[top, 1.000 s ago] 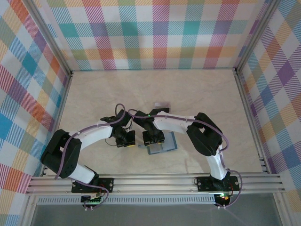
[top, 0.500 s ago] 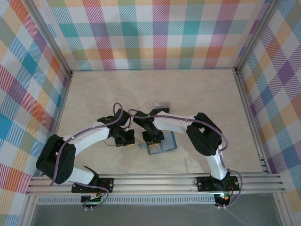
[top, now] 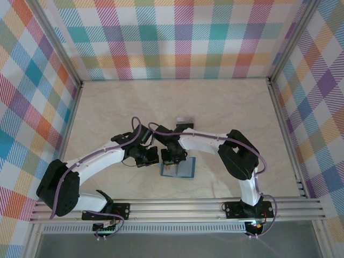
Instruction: Take the credit cards out of the card holder
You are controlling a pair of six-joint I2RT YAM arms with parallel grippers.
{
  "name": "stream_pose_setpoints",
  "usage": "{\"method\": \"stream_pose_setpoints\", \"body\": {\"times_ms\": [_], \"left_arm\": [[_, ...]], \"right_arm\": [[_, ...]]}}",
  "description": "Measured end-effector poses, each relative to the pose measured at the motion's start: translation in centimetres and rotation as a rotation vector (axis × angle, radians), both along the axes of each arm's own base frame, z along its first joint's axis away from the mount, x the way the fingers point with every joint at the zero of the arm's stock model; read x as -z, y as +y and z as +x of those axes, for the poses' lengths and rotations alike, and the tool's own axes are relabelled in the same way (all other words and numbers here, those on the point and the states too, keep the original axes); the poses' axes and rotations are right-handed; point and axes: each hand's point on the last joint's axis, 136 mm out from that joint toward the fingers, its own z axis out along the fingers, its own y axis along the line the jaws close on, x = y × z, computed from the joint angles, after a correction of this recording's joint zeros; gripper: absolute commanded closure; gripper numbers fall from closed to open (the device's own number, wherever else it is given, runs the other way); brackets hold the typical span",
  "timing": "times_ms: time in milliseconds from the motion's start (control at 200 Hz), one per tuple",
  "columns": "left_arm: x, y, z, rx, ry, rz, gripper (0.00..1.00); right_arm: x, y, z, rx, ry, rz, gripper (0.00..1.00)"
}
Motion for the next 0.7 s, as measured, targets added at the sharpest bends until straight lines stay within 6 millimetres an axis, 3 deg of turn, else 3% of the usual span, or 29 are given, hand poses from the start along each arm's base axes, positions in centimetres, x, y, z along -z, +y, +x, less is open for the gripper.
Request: {"method": "stream_pose_setpoints", "body": {"times_ms": [135,480,700], "left_arm": [[0.9,-0.5,0.2,-0.007,0.014,0.002,0.98],[6.2,0.8,0.2,-0.024,0.099,0.139,0.98],[6.3,1.0,0.5,-0.022,0.096,0.135,0.98]], "right_arm": [[-0.6,0.0,-0.2,0.006,-0.006,0.032,0.9],[-0.2,-2.4,-0.7,0.036,0.019,-0.001,0.86],[-1.6,-3.1,-0.7,0.035,-0.02,-0.01,0.82]]}}
